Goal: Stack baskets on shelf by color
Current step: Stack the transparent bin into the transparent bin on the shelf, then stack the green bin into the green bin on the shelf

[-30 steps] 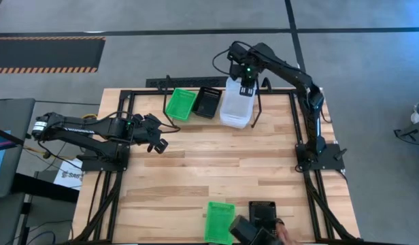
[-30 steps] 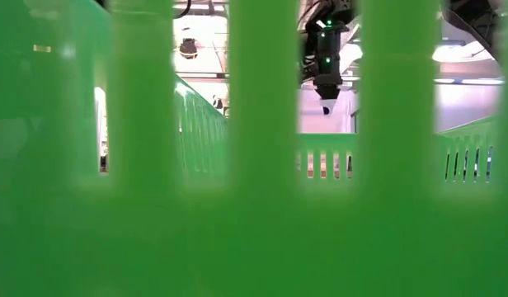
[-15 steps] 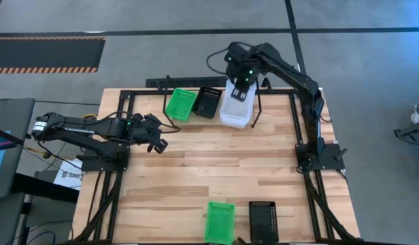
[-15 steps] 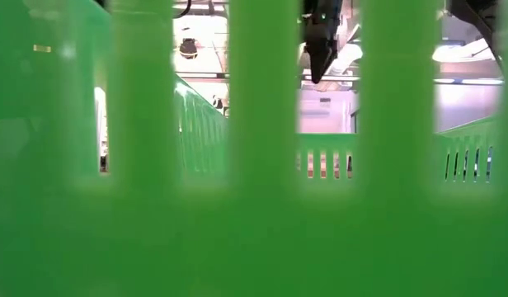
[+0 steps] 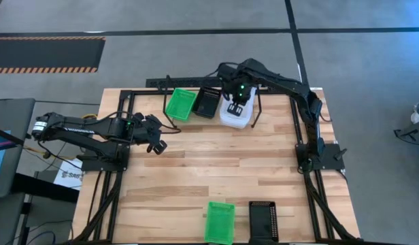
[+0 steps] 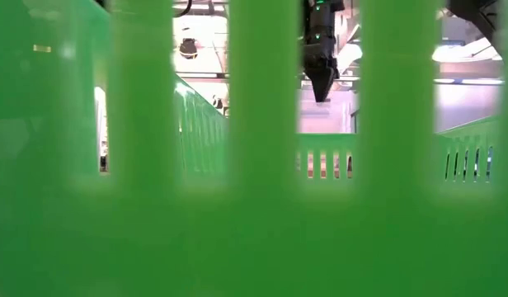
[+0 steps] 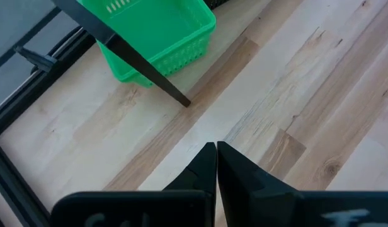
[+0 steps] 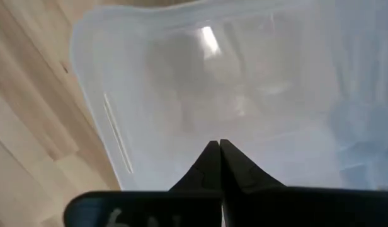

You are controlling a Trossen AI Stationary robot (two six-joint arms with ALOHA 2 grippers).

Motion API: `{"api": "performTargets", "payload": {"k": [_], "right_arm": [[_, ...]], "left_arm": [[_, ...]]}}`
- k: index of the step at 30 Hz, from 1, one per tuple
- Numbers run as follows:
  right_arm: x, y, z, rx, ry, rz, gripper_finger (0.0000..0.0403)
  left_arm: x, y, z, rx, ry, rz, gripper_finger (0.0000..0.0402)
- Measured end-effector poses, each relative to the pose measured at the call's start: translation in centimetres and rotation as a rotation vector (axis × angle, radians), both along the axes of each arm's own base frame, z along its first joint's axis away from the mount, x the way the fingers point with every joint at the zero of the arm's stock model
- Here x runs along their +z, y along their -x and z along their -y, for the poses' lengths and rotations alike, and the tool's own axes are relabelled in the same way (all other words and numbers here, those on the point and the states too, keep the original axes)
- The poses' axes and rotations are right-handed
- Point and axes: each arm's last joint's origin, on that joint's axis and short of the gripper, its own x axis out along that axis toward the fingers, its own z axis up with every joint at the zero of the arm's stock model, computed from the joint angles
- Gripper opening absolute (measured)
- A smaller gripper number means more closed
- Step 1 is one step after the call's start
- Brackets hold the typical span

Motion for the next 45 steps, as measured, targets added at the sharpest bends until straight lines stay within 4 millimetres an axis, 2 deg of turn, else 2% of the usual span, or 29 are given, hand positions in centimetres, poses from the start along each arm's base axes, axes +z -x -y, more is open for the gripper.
{"api": "performTargets", "payload": {"k": [8, 13, 22, 30, 34, 38, 41, 45], "right_arm": [[-3.1, 0.2, -0.6, 0.012, -0.057, -0.116, 0.0003], [-4.4, 1.2, 0.2, 0.019, -0.021, -0.222, 0.0002], [-4.1, 3.3, 3.4, -0.034, 0.056, -0.273, 0.0002], [-3.2, 5.0, 5.2, -0.065, 0.097, -0.281, 0.0001], [-1.9, 4.8, 5.4, -0.066, 0.125, -0.233, 0.0001], [0.8, 3.7, 4.5, -0.044, 0.184, -0.136, 0.0001], [3.3, 2.7, 2.9, -0.061, 0.214, -0.023, 0.0002], [6.9, 1.3, -0.2, -0.032, 0.142, 0.205, 0.0002]], "left_arm": [[0.0, 0.0, 0.0, -0.006, -0.002, -0.002, 0.0000], [0.0, 0.0, 0.0, -0.005, -0.001, -0.001, 0.0000], [0.0, 0.0, 0.0, 0.001, 0.003, 0.003, 0.0000], [0.0, 0.0, 0.0, 0.000, 0.016, 0.005, 0.0000], [0.0, 0.0, 0.0, 0.000, 0.016, 0.005, 0.0000], [0.0, 0.0, 0.0, 0.000, 0.017, 0.005, 0.0000], [0.0, 0.0, 0.0, -0.005, 0.015, 0.002, 0.0000], [0.0, 0.0, 0.0, -0.013, 0.012, -0.003, 0.0000]]}}
